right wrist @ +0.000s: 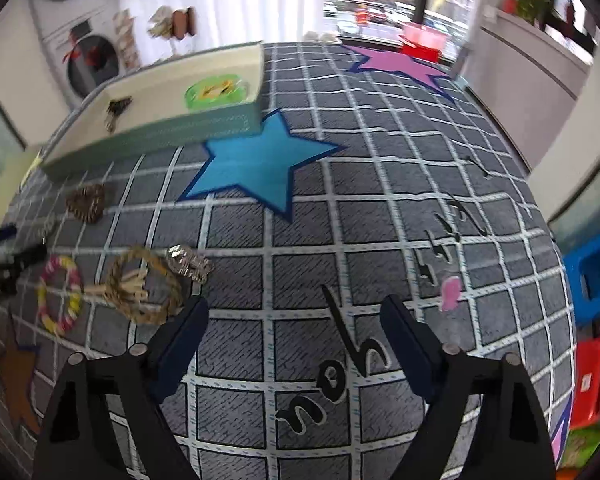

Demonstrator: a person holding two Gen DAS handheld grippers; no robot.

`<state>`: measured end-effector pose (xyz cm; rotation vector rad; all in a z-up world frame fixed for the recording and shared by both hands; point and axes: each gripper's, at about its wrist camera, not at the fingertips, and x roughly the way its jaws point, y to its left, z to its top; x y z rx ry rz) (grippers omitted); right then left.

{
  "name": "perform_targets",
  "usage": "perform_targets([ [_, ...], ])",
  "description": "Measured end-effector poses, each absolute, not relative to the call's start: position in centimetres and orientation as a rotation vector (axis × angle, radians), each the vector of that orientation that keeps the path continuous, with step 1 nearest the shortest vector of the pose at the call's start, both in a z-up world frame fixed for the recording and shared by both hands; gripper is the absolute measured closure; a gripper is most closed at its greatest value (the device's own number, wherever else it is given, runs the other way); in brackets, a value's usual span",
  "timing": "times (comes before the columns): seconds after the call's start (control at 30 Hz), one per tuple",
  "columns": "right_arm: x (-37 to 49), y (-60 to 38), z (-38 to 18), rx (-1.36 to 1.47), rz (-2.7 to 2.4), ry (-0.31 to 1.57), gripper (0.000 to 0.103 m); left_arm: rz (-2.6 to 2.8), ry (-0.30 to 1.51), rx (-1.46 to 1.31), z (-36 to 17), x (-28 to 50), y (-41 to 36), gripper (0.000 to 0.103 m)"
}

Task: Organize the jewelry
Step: 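Release the star clip beside the claw clip and withdraw both tools, then grasp the silver heart pendant with the right gripper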

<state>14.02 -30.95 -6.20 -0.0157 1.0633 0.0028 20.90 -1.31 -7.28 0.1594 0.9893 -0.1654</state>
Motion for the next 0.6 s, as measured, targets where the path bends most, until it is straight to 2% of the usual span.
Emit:
perform_targets([
  [0.3,15.4,-28.1,-6.5,-0.076,0.080,1.030,0.029,-0.212,0.979,0.158,-7.2,21.3,-2.4,0.000],
  [0.4,16.0,-27.3,-6.5,-0.085,0.105,1.021,0.035,-0.244,0.978,0.141,-7.1,21.3,-2.8,0.006],
  [0.47,16.3,-27.1,-6.5,-0.074,0.120,1.020,0.043,-0.249,0.980,0.143,-7.1,21.4,-3.1,0.007],
  [0.53,16.4,-26.7,-6.5,-0.072,0.128,1.017,0.052,-0.272,0.974,0.131,-7.0,21.4,-3.2,0.019],
  [0.6,16.3,-26.3,-6.4,-0.077,0.142,1.013,0.064,-0.273,0.971,0.142,-6.9,21.3,-3.5,0.022],
])
